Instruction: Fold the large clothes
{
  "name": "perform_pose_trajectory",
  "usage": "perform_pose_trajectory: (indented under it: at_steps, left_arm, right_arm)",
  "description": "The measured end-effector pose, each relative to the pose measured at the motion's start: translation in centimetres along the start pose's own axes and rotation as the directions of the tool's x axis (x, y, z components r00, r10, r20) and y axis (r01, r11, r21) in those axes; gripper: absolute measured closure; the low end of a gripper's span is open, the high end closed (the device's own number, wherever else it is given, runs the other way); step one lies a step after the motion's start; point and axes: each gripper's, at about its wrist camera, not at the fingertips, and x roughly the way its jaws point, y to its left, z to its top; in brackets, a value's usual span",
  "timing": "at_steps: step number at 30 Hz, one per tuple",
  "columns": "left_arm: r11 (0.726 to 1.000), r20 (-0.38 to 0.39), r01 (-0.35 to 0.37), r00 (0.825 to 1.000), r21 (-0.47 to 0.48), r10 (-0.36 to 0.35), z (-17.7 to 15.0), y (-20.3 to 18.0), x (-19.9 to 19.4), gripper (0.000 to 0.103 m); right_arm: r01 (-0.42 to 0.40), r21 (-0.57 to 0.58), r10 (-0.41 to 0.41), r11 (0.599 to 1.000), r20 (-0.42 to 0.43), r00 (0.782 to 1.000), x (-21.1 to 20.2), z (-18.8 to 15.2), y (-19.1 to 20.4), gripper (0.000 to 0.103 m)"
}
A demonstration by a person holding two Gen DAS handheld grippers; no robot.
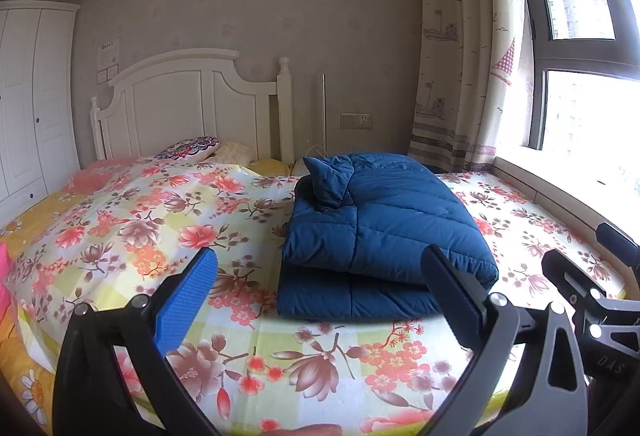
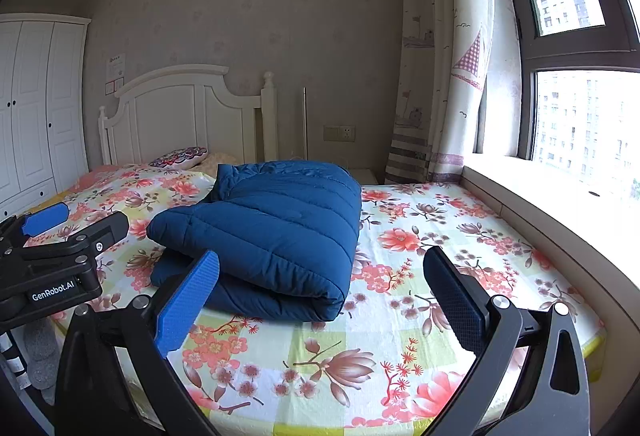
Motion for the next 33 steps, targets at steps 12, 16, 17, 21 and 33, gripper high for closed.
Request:
perform_pose_trajectory:
  at_steps: [12, 16, 17, 21, 33]
  left_arm:
    - [1.000, 0.000, -0.003, 1.000, 0.000, 0.003, 0.07, 0.10, 0.02, 0.002]
    - [1.000, 0.004, -0.003, 1.000, 0.003, 0.003, 0.08, 0.33, -0.05, 0.002]
    - [1.000, 0.005, -0.005, 1.000, 0.003, 0.005, 0.10, 0.46, -0.06, 0.002]
    - [1.000, 0.010, -0.005, 1.000, 0.004, 0.005, 0.15, 0.75, -0.05, 0.002]
    - [1.000, 0.001, 0.009, 1.000, 0.018, -0.009, 0.00, 0.81, 0.12, 0.002]
  right_arm:
    - [-0.001, 0.000, 0.001, 1.000, 0.001, 1.000, -0.04, 0.03, -0.05, 0.005]
    - [-0.001, 0.001, 0.001, 1.000, 0.000, 1.000, -0.02, 0.02, -0.07, 0.005]
    - [-0.002, 0.001, 0.002, 1.000, 0.000, 1.000, -0.03, 0.01, -0.12, 0.005]
    - [-0.002, 0.000, 0.002, 1.000, 0.003, 1.000, -0.05, 0.02, -0.09, 0.005]
    - [-0.007, -0.003, 0.007, 1.000, -0.009, 1.000, 0.19, -0.19, 0.59, 0.005]
